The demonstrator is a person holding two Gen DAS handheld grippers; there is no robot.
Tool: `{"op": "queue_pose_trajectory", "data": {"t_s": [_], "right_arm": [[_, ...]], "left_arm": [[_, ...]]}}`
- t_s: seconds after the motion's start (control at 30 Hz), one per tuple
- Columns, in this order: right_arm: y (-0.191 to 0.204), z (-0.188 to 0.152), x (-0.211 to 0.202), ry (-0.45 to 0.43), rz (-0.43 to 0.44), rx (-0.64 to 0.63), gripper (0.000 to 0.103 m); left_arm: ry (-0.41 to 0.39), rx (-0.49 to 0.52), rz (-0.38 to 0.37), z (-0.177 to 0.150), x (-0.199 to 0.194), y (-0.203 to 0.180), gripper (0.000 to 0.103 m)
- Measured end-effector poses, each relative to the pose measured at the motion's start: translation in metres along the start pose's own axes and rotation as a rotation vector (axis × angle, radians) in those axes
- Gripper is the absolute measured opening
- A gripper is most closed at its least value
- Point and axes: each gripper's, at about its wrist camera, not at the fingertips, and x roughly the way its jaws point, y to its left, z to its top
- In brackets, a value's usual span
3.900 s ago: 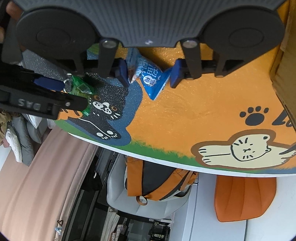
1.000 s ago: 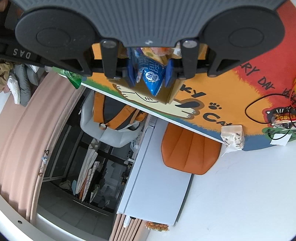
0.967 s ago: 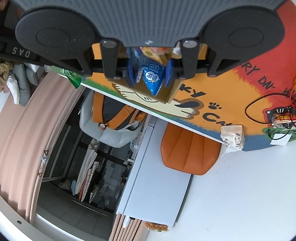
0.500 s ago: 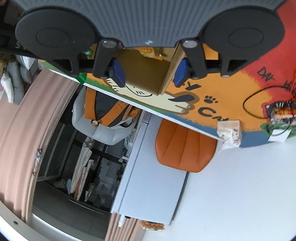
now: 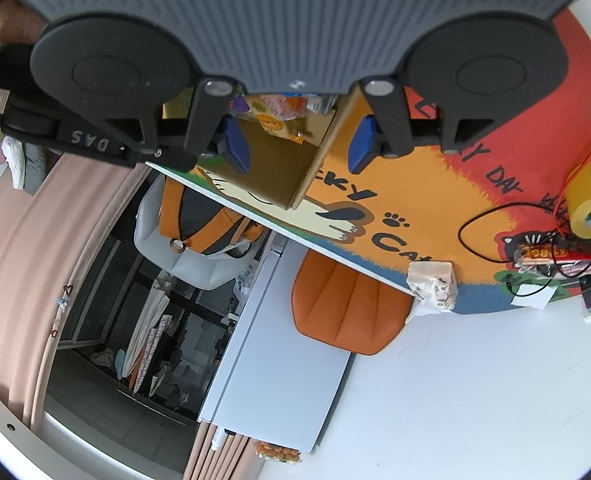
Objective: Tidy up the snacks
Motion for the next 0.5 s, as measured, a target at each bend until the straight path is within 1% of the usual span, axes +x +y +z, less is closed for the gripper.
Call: {"op": "queue_pose_trajectory", "data": {"t_s": [0.03, 0.17, 0.23, 0.3, 0.37, 0.5], "right_arm": [[0.000, 0.001, 0.000, -0.001, -0.003, 0.000, 0.057], [-0.002, -0.002, -0.007, 0.003, -0.006, 0.008, 0.058], [-0.002, -0.004, -0.009, 0.011, -0.008, 0.005, 0.058], [-0.002, -0.007, -0.012, 0.020, -0.008, 0.001, 0.059], [-0.002, -0.009, -0.016, 0.023, -0.010, -0.004, 0.063], [-0.004, -0.012, -0.026, 0.023, -0.018, -0.006, 0.067]], "left_arm": [[0.005, -0.005, 0.003, -0.001, -0.001, 0.001, 0.059], [0.011, -0.016, 0.006, -0.005, -0.004, 0.005, 0.065], [0.013, -0.019, 0.009, -0.006, -0.007, 0.006, 0.074], [0.008, -0.023, 0.015, -0.007, -0.011, 0.006, 0.077], [0.007, -0.023, 0.015, -0.008, -0.014, 0.004, 0.078], [0.015, -0.007, 0.011, -0.009, -0.020, -0.002, 0.083]]}}
